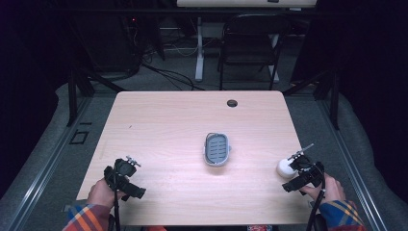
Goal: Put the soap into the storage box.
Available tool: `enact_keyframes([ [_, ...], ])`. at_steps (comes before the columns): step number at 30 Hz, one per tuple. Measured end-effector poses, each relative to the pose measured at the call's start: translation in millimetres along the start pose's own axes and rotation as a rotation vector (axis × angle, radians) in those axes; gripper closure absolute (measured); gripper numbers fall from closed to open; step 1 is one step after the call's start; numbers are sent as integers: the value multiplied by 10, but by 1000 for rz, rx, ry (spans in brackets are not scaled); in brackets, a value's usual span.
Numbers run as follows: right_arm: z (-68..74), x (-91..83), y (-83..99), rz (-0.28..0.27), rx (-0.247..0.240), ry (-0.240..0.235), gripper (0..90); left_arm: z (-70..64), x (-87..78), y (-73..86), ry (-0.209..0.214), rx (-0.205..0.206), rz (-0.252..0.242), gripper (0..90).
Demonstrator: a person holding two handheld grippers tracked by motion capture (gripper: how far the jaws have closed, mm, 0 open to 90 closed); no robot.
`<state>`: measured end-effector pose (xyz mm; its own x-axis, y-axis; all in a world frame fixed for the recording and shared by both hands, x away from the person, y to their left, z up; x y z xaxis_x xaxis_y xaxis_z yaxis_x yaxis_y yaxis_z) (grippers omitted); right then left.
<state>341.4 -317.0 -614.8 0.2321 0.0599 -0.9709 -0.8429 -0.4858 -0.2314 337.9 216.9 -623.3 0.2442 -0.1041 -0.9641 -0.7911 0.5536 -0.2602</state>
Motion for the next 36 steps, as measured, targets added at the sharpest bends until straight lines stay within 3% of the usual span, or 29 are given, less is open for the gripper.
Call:
enact_keyframes([
  [10,-3,2,-38,-6,2,1,2,0,6,5,0,1,-2,0],
  [12,17,23,-76,-38,12,2,2,2,3,16,0,1,-1,0],
  [13,10,4,-67,-11,-7,2,2,4,1,19,0,-1,0,0],
  [16,37,32,-143,-50,0,-1,2,8,0,28,-1,-6,-4,0],
  [20,27,67,-195,-31,-38,14,2,5,-5,42,-1,-7,1,0],
  [27,58,92,-317,-37,-49,0,1,8,-4,53,-1,-12,6,0],
  [33,-23,93,-377,-27,-57,27,1,3,0,54,1,-15,10,0],
  [34,-29,112,-409,-52,-35,25,1,3,1,54,1,-13,11,0],
  [35,-111,108,-426,-14,-41,20,1,2,2,54,1,-13,11,0],
  [36,-111,108,-426,-14,-41,20,1,2,0,55,1,-13,11,0],
])
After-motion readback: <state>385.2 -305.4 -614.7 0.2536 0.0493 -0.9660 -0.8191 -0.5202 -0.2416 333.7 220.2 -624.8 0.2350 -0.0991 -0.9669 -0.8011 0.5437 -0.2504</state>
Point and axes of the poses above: each handheld gripper's, and its own axes: x roughly forward along the jaws, y roughly out of its underside, z roughly to its left, the point moved 10 cm from there along x, roughly forward along the jaws
